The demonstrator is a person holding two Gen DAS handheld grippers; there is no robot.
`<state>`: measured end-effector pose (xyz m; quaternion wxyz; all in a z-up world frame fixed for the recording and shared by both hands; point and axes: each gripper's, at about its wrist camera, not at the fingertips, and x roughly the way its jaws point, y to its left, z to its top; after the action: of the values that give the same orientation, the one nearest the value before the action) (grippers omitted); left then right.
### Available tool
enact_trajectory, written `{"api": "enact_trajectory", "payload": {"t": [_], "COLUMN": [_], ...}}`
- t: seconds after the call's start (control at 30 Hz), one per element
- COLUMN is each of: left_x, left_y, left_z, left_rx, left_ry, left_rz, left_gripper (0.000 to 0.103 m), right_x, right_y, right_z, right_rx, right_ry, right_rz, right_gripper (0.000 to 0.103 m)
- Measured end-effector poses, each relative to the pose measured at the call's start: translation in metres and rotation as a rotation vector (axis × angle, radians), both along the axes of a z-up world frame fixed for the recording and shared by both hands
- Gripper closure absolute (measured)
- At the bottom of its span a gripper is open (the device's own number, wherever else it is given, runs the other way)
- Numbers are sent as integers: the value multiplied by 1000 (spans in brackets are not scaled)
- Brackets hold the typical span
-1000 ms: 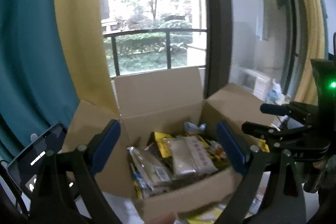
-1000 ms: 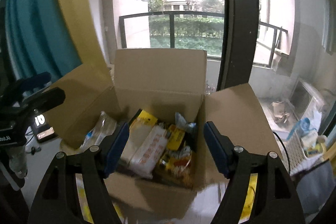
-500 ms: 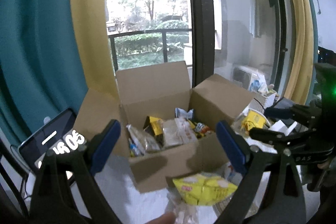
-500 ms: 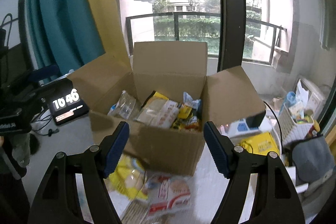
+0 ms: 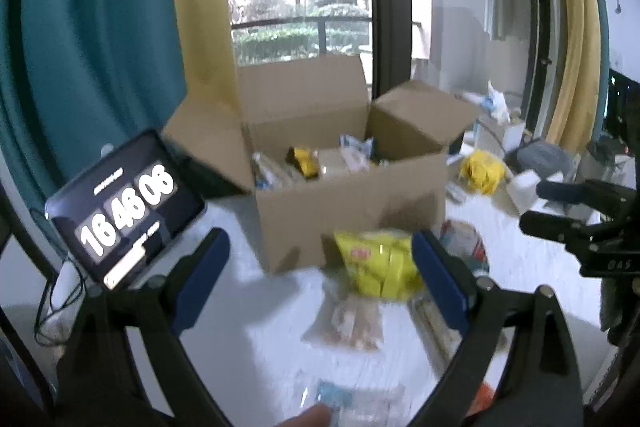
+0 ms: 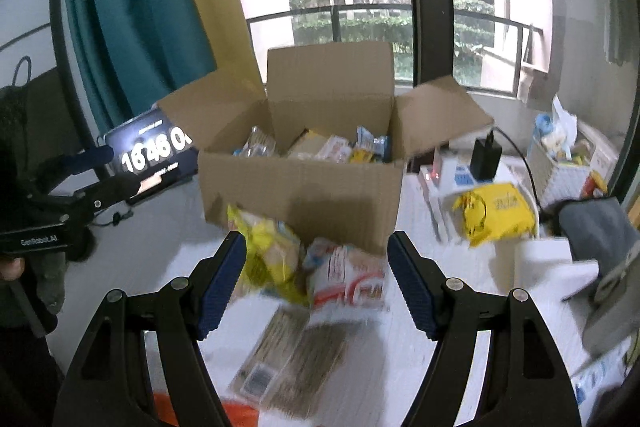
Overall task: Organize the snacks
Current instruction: 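Move both tools back over the remaining snack pile, then grasp the orange snack bag with the right gripper while the left grasps the clear blue-label pack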
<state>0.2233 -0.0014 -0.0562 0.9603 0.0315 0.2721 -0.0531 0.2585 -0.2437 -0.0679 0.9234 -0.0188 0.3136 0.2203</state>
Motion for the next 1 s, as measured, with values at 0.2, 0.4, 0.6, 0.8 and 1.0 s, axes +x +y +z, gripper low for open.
{"api": "enact_trajectory", "payload": {"t": [0.2,0.4,0.6,0.8,1.0], "left_x": [-28,-53,-74,-103,-131], "left_y": [3,5,12,23,25], "left_z": [-19,-43,-76,-111,-133], "left_rx": [4,8,18,-30,-43], "left_ry": [36,92,175,266,325], "left_rz": [6,6,28,53,48], "left_gripper": [10,10,10,10,10], "right_x": [-28,-54,-79,-99,-115], "right_y": [-1,0,7,22,36], "right_z": [-20,-32,-51,-82,-104], "right_rx": [-21,-13,-6,14,68], "right_ry": [41,79,134,234,344], "right_rz": [5,25,58,94,147], "right_gripper": [27,27,27,24,21]}}
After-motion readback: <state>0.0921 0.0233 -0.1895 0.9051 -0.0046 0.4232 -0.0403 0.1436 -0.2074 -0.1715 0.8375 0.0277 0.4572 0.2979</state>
